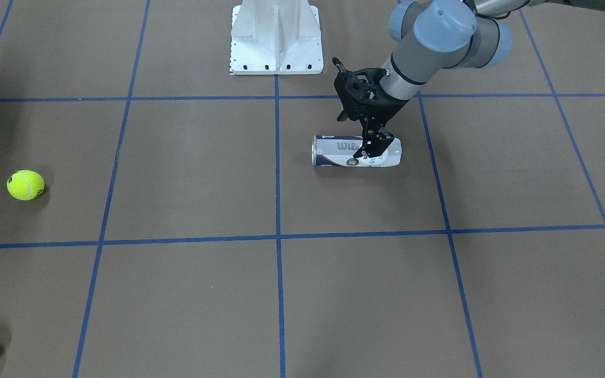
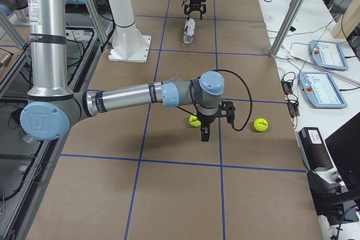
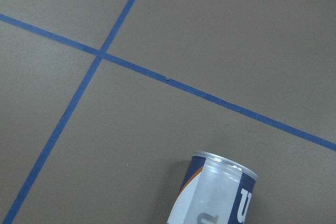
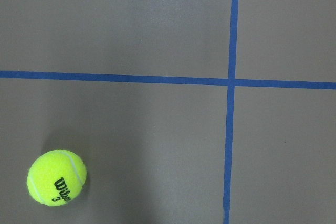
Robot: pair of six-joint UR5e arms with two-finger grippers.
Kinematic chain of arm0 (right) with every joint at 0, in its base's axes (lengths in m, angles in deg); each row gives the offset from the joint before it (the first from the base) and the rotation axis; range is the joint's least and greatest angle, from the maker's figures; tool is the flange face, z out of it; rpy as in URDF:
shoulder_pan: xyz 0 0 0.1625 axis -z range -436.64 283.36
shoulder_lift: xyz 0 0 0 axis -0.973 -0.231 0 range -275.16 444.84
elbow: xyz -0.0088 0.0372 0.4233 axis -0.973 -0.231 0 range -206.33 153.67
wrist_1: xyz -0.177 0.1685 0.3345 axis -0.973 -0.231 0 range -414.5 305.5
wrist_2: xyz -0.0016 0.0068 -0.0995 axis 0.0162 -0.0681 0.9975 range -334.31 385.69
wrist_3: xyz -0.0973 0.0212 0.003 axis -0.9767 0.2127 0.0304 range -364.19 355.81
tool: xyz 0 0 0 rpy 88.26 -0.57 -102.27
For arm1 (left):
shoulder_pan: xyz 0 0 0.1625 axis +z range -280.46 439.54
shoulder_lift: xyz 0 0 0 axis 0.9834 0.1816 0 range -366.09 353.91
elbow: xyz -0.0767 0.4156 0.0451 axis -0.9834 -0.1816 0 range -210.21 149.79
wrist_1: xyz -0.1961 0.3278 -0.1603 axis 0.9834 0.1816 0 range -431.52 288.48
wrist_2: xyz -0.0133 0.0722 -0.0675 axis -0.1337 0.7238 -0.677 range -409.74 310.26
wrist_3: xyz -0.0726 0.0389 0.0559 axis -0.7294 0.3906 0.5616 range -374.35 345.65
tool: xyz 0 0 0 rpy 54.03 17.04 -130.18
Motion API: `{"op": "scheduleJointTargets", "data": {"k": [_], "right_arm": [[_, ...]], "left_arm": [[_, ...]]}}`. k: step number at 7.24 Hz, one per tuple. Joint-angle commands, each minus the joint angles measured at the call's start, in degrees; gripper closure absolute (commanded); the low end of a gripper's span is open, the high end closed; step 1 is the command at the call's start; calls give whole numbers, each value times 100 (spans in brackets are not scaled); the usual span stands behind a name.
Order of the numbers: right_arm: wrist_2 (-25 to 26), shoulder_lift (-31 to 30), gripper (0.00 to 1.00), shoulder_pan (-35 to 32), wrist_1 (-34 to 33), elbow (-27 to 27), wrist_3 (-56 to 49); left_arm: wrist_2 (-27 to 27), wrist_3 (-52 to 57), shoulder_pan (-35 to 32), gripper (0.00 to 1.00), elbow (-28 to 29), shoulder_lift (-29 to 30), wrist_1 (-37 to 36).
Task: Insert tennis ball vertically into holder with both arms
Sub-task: 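Reach the left gripper down to the clear can lying on its side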
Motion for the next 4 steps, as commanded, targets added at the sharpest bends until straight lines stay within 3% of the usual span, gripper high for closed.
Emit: {"op": "scheduleJointTargets", "data": {"k": [1,3,4], "right_arm": [[-110,-93,1,-7,9,22,8],[-242,-277,1,-7,17,145,25],[-242,-400,1,-7,9,276,25]], "left_arm": [[244,1183,166,0,71,511,-1013],[1506,1729,919,0,132,680,-1412],[1529,1776,957,0,168,707,-1466]]}}
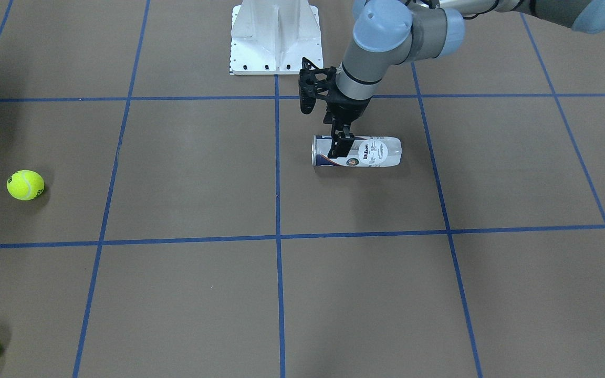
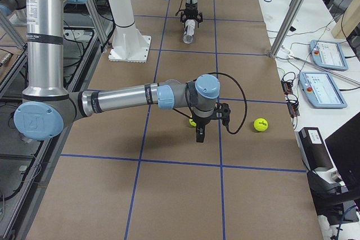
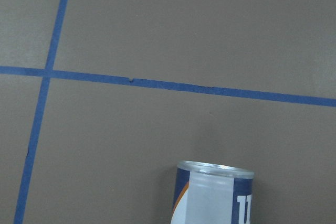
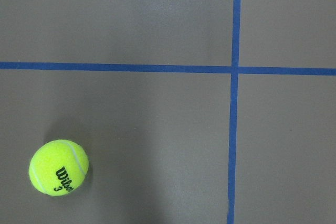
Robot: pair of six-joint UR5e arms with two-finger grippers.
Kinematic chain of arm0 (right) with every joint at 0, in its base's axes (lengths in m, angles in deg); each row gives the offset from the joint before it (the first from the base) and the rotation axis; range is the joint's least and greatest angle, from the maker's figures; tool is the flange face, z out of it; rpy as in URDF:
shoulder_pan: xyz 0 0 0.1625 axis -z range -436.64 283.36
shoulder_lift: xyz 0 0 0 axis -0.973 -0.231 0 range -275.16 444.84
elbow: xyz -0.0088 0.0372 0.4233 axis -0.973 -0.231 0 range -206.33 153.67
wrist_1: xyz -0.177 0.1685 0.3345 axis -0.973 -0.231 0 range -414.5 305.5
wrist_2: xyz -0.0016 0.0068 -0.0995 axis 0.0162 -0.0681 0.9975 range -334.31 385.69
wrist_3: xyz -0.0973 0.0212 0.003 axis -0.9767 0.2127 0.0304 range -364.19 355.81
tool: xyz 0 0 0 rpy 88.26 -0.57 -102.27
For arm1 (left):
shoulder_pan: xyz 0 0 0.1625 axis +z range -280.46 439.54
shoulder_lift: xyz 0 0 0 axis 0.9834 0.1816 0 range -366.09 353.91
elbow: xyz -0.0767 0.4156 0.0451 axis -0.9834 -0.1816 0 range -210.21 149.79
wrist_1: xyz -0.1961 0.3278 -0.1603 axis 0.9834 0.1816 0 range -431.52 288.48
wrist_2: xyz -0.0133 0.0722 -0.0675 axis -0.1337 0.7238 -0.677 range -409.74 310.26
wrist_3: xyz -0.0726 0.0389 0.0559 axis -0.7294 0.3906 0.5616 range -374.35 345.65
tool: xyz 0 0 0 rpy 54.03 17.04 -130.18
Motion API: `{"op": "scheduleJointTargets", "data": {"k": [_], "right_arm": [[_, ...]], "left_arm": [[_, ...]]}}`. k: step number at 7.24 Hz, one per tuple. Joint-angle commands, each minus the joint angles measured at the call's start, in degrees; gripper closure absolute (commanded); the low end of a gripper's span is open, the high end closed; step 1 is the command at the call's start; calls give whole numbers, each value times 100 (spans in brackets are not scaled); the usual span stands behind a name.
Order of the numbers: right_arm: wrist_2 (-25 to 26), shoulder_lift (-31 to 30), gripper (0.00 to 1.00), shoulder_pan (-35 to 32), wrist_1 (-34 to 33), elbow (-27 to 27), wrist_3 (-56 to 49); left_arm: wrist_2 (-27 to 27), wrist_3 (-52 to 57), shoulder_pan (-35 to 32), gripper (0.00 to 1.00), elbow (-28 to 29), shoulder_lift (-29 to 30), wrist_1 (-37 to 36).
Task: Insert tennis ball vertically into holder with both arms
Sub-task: 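Reach the left gripper down to the clear can lying on its side, then close the left gripper around the can's body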
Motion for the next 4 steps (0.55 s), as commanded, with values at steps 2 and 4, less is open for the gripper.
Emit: {"op": "scheduleJointTargets", "data": {"k": [2,4], "right_arm": [[-36,-279,1,-1,-5,255,15],[-28,-350,1,-27,30,316,7]], "left_arm": [[366,202,377,0,327,236,-156],[584,202,378,0,783,649,-156]]}}
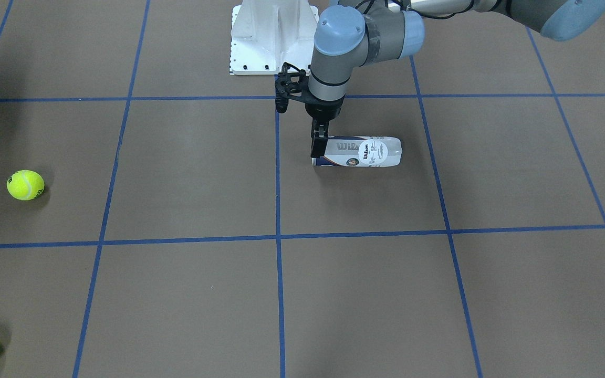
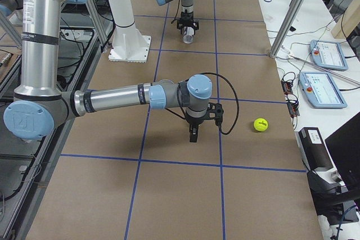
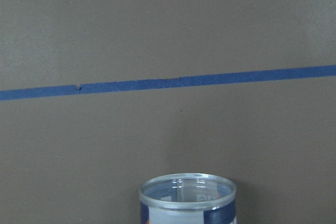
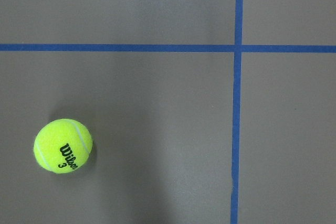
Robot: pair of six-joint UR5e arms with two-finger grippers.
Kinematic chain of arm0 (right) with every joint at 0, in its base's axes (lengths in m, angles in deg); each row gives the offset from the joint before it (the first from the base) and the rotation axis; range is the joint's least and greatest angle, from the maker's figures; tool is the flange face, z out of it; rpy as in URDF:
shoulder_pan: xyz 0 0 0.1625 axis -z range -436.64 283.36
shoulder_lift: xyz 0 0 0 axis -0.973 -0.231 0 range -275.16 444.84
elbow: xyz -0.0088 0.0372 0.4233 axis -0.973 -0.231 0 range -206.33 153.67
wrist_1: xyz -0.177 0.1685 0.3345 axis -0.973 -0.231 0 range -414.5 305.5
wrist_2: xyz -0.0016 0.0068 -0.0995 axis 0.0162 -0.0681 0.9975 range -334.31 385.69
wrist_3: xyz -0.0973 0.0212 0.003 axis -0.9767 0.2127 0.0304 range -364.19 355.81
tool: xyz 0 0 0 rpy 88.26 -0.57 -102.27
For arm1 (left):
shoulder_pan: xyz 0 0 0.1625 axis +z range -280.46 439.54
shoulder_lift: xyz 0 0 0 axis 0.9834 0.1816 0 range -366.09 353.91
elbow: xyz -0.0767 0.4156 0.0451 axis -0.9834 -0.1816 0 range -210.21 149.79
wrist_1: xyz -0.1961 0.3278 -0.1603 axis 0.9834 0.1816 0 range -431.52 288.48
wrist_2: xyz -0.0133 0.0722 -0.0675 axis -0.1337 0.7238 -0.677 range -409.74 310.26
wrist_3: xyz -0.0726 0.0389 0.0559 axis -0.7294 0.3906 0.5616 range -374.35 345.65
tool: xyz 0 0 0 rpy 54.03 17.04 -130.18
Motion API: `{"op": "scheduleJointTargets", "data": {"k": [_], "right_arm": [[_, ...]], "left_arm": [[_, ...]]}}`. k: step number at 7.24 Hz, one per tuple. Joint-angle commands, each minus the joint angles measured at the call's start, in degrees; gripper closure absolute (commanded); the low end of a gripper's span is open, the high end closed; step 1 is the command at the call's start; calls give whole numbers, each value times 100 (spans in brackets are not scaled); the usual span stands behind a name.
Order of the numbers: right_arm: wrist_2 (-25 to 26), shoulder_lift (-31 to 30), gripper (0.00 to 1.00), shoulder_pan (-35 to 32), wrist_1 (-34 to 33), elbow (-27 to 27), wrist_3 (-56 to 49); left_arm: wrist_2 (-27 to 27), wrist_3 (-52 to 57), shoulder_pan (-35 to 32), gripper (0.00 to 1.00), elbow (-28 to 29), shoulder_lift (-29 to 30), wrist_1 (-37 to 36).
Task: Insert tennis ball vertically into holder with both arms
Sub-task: 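Close the left gripper around the can's body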
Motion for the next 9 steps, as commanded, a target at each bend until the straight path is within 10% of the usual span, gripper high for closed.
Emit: {"op": "scheduleJointTargets", "data": {"k": [1,9], "right_arm": [[11,-44,1,-19,24,63,-3],[12,-35,1,-19,24,90,-3]], "left_arm": [[196,11,5,0,325,276,-8],[188,-33,40,0,177,179,-60]]}}
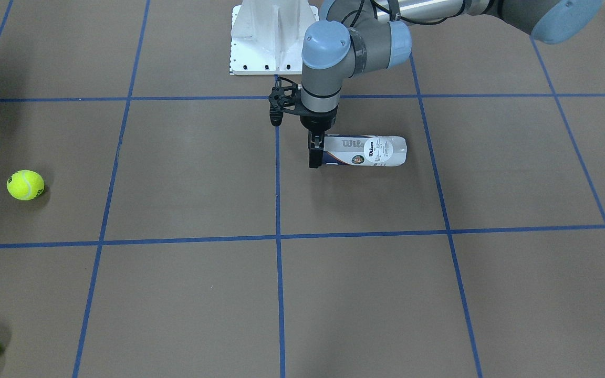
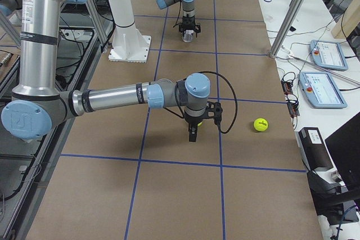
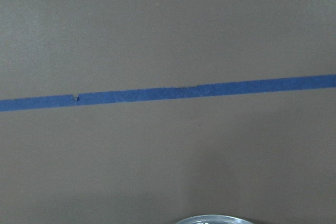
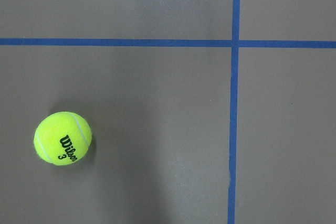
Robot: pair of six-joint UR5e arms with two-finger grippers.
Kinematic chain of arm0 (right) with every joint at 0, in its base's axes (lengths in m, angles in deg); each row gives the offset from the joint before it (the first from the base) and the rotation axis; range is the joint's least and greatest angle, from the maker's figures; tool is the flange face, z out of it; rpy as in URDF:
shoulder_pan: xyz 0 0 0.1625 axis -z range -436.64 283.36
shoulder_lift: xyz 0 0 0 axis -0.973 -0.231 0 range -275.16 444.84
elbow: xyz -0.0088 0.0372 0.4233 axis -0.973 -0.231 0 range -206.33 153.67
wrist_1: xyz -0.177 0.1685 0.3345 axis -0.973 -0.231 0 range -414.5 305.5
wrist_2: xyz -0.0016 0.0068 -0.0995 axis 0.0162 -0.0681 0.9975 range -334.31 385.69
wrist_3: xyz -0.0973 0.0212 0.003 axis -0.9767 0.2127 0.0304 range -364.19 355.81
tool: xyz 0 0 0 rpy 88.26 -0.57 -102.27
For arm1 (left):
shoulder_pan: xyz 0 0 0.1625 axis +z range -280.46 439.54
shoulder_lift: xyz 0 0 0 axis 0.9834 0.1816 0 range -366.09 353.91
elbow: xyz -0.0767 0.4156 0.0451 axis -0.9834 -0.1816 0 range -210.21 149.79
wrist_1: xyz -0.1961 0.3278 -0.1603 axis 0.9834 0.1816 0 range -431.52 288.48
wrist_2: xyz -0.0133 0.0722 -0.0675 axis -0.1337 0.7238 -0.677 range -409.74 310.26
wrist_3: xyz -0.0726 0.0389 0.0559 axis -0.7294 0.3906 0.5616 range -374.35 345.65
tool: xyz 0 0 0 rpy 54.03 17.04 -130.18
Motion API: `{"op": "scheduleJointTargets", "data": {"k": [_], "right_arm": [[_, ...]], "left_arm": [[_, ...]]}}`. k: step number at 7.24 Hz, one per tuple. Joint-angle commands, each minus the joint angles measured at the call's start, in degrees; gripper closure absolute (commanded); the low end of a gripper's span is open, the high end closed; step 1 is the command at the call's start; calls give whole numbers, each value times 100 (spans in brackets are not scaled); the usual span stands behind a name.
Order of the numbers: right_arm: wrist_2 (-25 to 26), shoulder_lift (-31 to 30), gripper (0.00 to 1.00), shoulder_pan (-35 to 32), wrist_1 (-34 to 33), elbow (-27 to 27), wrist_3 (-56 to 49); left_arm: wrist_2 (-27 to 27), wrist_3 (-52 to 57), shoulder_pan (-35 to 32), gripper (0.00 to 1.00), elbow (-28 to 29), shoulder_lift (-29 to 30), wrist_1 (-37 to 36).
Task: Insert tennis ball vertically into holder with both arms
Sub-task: 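Close the left gripper around the can's body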
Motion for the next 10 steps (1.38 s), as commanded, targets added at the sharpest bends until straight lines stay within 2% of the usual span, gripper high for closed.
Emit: {"op": "scheduleJointTargets", "data": {"k": [1,4,10], "right_arm": [[0,9,1,0,-7,-2,0],[-9,0,1,0,-7,-2,0],[-9,-9,1,0,-7,-19,0]], "left_arm": [[-25,-22,0,0,-240,-28,-9],[-8,31,-36,0,-477,-230,0],[45,101,17,0,-215,-301,18]]}}
